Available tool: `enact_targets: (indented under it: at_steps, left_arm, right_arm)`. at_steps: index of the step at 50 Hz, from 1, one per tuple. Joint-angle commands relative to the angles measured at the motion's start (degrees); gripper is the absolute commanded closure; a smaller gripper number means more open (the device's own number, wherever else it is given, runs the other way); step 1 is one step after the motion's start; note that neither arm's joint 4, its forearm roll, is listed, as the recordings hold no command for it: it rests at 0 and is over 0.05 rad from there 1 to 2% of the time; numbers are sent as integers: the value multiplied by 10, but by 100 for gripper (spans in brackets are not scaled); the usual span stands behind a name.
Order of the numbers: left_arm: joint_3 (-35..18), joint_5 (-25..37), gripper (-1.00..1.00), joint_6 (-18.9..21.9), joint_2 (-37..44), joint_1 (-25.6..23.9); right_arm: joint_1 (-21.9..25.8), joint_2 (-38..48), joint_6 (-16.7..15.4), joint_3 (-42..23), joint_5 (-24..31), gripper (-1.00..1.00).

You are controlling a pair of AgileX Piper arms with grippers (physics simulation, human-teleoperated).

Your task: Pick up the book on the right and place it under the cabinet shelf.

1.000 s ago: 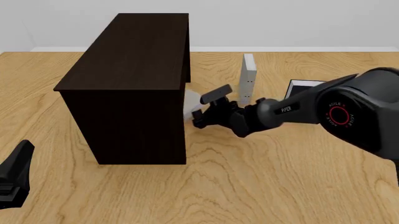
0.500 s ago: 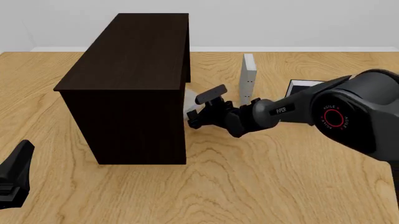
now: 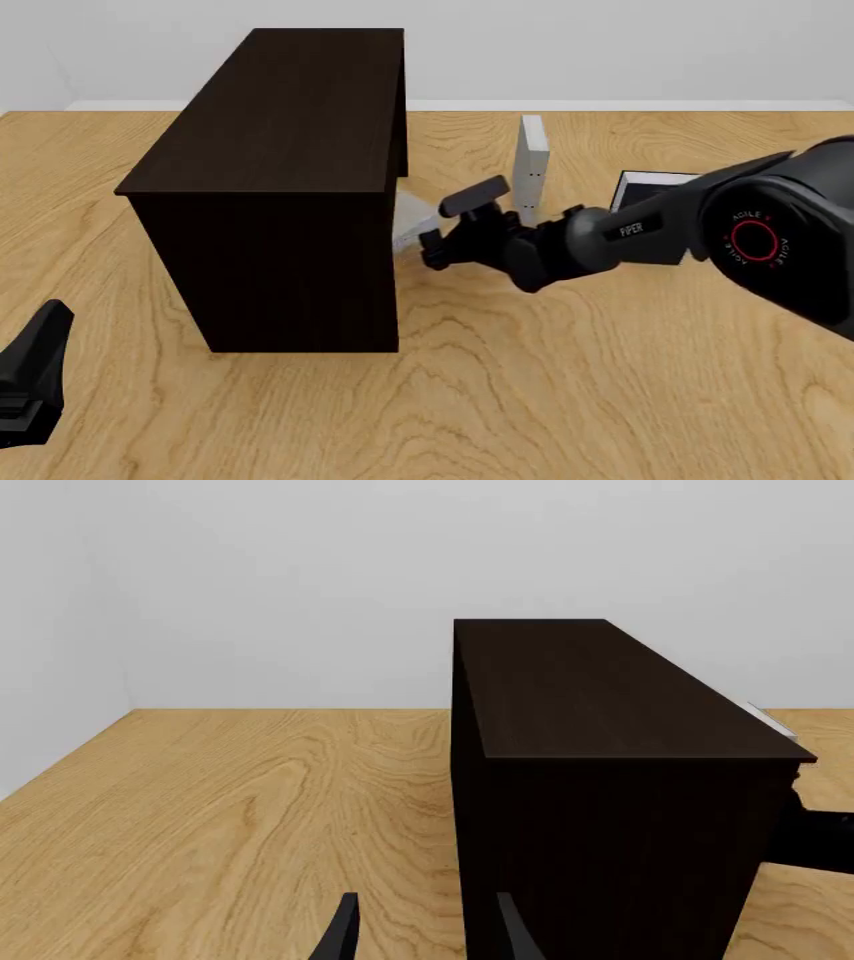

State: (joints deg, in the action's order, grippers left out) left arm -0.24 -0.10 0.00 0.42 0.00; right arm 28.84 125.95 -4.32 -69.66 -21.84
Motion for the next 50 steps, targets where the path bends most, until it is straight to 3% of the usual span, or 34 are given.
enact_targets:
  at_steps: [1, 21, 50]
  left_arm:
    - [0, 0, -100, 0, 0, 0]
    - [0, 0, -100, 0, 0, 0]
    - [0, 0, -100, 0, 0, 0]
  right_arm:
    - [-12, -11, -4, 18, -9, -100]
    - [-17, -68, -26, 68, -29, -100]
    - [-3, -179, -15, 124, -22, -100]
